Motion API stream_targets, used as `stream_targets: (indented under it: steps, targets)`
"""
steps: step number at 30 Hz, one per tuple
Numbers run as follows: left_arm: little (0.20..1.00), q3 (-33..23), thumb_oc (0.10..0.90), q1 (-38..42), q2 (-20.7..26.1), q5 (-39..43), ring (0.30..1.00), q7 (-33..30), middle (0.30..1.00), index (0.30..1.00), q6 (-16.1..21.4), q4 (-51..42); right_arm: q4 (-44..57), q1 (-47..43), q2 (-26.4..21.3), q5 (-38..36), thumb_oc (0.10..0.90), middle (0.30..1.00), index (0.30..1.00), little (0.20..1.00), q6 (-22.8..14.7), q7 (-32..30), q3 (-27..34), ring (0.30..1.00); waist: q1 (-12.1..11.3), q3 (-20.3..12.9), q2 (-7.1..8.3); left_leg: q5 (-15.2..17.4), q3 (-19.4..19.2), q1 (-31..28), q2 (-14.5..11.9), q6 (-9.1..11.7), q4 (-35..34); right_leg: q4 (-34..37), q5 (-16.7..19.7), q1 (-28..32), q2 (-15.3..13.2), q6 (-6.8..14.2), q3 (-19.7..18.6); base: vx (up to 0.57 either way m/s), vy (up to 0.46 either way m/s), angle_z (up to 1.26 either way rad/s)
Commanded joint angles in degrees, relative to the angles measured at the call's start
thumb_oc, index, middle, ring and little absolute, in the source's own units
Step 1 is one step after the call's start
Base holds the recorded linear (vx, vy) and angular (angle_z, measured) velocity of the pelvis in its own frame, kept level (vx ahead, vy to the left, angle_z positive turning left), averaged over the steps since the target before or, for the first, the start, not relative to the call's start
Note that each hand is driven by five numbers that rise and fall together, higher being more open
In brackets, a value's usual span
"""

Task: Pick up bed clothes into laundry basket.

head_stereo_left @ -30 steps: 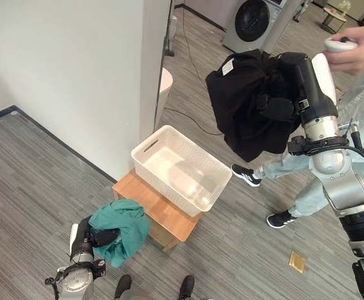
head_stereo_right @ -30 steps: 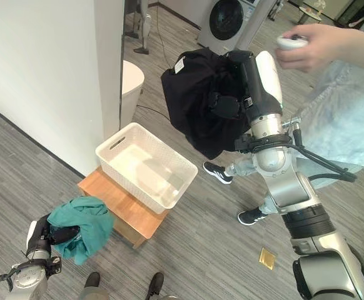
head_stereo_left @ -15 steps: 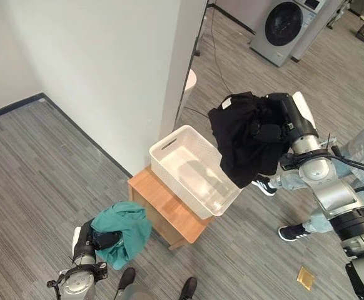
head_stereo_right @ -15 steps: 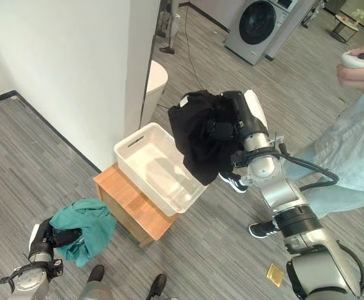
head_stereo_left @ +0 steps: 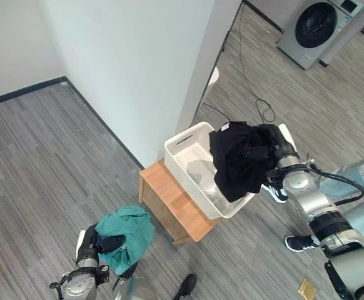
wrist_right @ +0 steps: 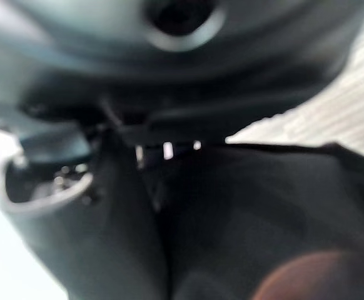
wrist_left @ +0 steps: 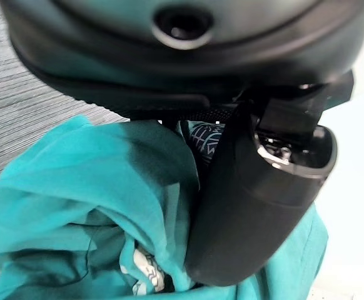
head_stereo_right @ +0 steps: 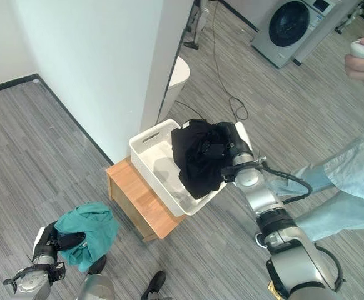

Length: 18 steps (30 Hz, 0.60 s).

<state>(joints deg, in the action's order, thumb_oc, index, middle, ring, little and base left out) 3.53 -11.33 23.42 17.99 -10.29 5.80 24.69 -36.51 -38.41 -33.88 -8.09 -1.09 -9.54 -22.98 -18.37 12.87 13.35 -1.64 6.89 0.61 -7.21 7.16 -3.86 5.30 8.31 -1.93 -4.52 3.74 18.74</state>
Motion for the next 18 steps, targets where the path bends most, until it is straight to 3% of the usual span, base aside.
stream_targets:
  steps: [1,10,18]
  targets:
    - [0.300,2.15,0.400,4.43,3.46,0.53,0.300,0.68,0.300,0.300,5.33,-3.19,-1.57,-12.76,-2.82,4.17,0.400,0.300,0.300,0.300,-3.24,-3.72,0.73,0.300,-1.55,-0.76,-0.15,-0.08,-3.53,3.34,0.21,-0.74,-1.14,-0.30,-7.22,6.38,-5.20,5.92,2.72,-0.01,0.011,0.05]
    - [0.300,3.30,0.400,6.01,4.29,0.93,0.300,0.08,0.300,0.300,5.65,-2.15,-9.73,-15.03,1.35,5.43,0.400,0.300,0.300,0.300,-2.39,-4.73,-0.19,0.300,-3.37,0.73,-0.50,-1.30,-1.26,6.51,0.56,-0.34,-1.14,-0.30,-7.54,4.99,-5.17,5.73,4.73,-0.02,0.002,0.13]
    - [0.300,4.69,0.400,7.03,4.66,1.28,0.300,0.30,0.300,0.300,6.05,-0.18,-14.76,-18.77,0.22,7.28,0.400,0.300,0.300,0.300,-2.16,-5.57,-1.69,0.300,-4.42,2.23,-1.00,-2.60,0.26,10.06,0.99,0.21,-1.14,-0.30,-7.81,3.03,-5.13,5.57,6.32,-0.01,-0.004,0.13]
